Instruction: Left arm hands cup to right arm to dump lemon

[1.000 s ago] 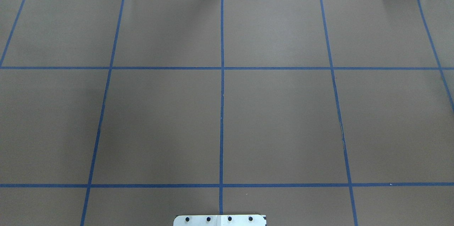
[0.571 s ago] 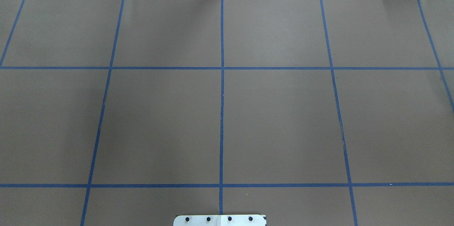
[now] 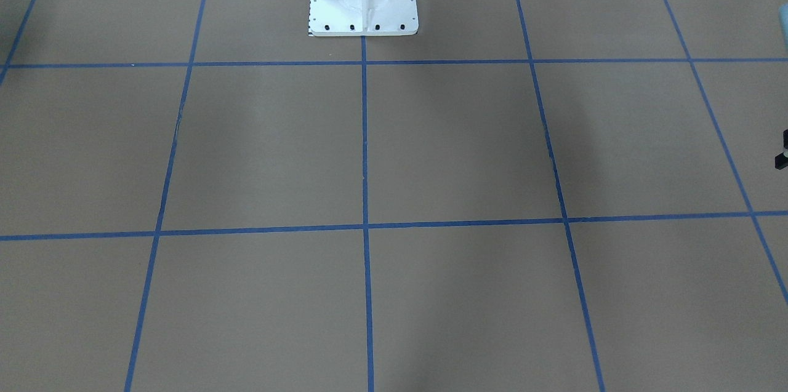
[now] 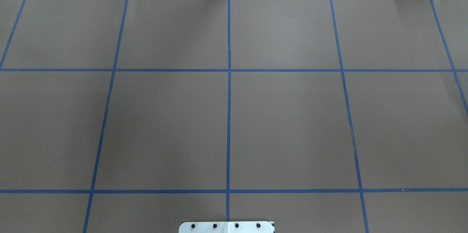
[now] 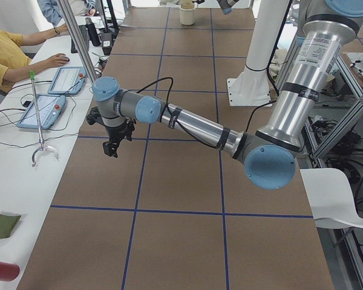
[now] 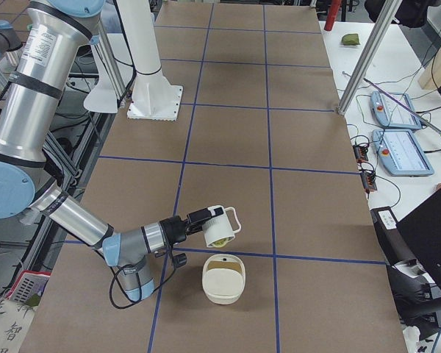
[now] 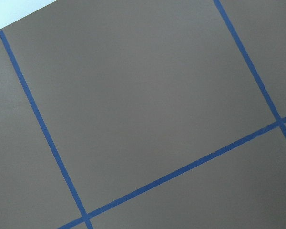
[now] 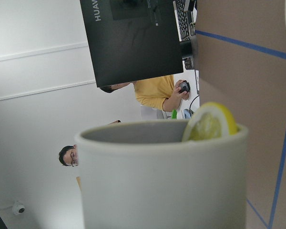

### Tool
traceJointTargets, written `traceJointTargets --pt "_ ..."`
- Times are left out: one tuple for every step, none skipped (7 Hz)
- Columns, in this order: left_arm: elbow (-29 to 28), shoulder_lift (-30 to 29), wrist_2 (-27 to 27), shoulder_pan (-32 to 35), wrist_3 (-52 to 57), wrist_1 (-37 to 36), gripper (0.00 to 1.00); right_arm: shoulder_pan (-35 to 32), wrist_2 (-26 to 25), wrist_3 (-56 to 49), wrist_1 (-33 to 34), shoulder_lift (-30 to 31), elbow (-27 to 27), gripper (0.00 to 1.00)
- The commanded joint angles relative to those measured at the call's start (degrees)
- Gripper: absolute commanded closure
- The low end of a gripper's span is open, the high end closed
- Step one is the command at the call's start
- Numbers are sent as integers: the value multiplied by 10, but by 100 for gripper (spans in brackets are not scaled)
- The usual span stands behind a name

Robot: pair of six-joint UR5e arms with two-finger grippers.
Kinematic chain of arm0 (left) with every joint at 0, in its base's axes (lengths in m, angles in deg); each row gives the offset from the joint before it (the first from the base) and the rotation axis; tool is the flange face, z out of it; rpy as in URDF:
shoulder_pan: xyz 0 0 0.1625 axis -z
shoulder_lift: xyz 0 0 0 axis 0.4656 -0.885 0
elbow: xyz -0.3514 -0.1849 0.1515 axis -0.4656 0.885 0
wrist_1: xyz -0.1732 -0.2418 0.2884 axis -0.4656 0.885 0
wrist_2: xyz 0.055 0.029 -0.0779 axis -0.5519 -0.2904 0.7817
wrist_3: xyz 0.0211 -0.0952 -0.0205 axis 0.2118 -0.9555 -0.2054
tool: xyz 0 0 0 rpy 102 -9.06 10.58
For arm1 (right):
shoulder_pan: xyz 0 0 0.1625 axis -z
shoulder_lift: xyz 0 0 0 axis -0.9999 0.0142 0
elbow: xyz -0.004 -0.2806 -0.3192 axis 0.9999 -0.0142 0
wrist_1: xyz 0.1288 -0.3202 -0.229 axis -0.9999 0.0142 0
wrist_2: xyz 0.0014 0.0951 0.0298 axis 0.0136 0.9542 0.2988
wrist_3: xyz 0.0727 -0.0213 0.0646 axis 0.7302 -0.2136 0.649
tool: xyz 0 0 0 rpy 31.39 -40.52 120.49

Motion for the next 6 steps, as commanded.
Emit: traceJointTargets --pt "-1 -2 0 0 0 0 0 0 -34 90 -55 -21 -44 100" --pt "-2 -5 0 0 0 0 0 0 -69 127 -71 -27 -56 100" --pt "-2 -5 0 0 0 0 0 0 -73 151 -79 -27 -57 100" --pt "-3 -5 0 0 0 0 0 0 -74 166 -84 -26 -57 100" --pt "-4 -5 0 0 0 0 0 0 -80 192 -87 -27 -56 100" --pt "-5 -5 0 0 0 0 0 0 -86 203 -88 -27 -56 100"
